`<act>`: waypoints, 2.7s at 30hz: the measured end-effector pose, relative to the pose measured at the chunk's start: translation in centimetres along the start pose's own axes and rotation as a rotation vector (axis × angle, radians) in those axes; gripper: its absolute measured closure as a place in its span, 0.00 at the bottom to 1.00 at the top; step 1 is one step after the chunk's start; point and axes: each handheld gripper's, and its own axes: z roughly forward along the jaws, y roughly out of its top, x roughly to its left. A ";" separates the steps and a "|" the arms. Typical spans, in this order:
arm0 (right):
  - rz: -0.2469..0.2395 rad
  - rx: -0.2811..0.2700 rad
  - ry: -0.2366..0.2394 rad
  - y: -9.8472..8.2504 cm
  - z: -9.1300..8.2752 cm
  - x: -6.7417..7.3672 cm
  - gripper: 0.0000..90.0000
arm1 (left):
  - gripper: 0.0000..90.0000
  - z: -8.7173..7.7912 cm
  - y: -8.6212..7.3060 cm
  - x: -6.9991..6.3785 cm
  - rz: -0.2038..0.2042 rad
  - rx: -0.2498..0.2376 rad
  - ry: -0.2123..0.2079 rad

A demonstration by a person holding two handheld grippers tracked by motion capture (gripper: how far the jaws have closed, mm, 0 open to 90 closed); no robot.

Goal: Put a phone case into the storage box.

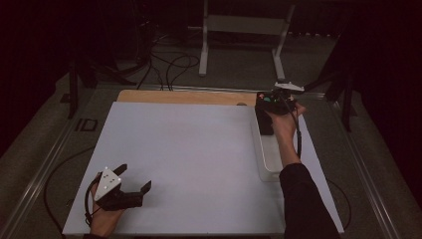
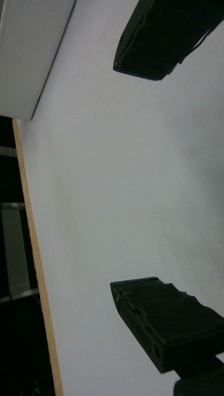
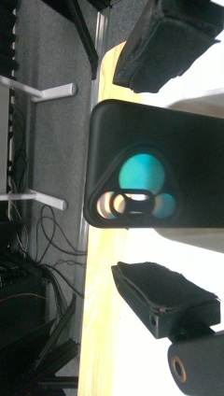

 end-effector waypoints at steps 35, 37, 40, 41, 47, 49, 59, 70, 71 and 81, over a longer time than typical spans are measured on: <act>-0.149 -0.085 0.249 -8.2 -12.8 2.8 0.10 | 0.00 0.0 0.1 -0.1 0.004 0.009 -0.014; -0.162 -0.096 0.250 -8.9 -13.4 3.0 0.10 | 0.00 -0.1 0.1 -0.1 0.000 0.006 -0.012; -0.183 -0.109 0.239 -10.1 -14.2 3.4 0.10 | 0.00 -0.1 0.2 -0.1 0.001 0.005 -0.009; -0.199 -0.115 0.235 -10.5 -14.4 3.5 0.10 | 0.00 -0.2 0.2 -0.1 0.002 0.004 -0.008; -0.197 -0.129 0.268 -12.9 -15.5 4.0 0.10 | 0.00 -0.4 0.4 -0.2 0.018 -0.004 -0.004; -0.196 -0.133 0.282 -13.7 -15.8 4.0 0.10 | 0.00 -0.4 0.5 -0.3 0.020 -0.010 -0.003; -0.187 -0.190 0.357 -16.0 -17.3 3.9 0.10 | 0.00 -0.8 0.9 -0.4 0.035 -0.030 0.001; -0.156 -0.225 0.363 -17.8 -17.8 3.2 0.10 | 0.00 -0.9 0.9 -0.5 0.041 -0.042 -0.002; -0.156 -0.230 0.358 -18.2 -17.8 2.9 0.10 | 0.00 -1.0 0.9 -0.6 0.045 -0.042 -0.002; -0.174 -0.253 0.333 -18.5 -17.8 2.8 0.10 | 0.00 -0.8 0.7 -0.5 0.062 -0.031 0.001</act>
